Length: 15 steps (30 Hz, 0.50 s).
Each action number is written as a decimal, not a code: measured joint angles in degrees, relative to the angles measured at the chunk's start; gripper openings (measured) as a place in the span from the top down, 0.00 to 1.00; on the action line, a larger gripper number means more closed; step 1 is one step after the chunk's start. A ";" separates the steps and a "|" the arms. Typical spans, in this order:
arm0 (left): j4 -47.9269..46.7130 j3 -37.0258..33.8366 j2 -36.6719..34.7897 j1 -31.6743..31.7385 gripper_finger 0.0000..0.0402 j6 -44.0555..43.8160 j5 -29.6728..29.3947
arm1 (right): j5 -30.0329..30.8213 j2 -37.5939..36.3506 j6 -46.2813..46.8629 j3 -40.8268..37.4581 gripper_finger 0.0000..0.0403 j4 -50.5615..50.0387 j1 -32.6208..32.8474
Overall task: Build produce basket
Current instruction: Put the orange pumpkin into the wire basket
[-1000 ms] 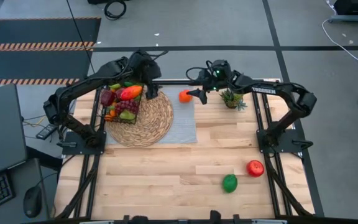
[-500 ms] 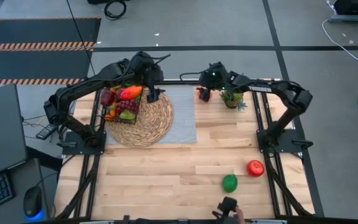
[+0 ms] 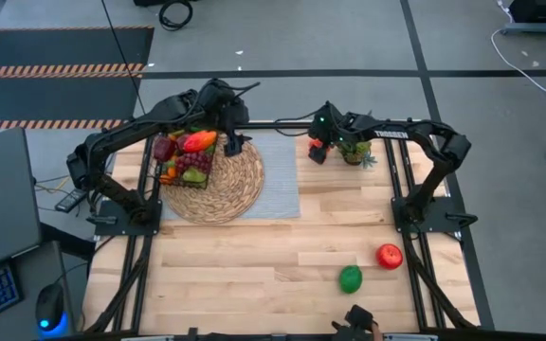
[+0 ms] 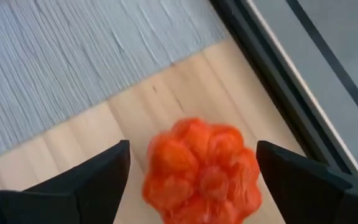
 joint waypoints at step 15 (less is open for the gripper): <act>-0.14 0.00 0.01 0.04 0.22 -1.07 -0.02 | 3.51 3.72 -0.61 0.00 0.08 -1.22 -0.58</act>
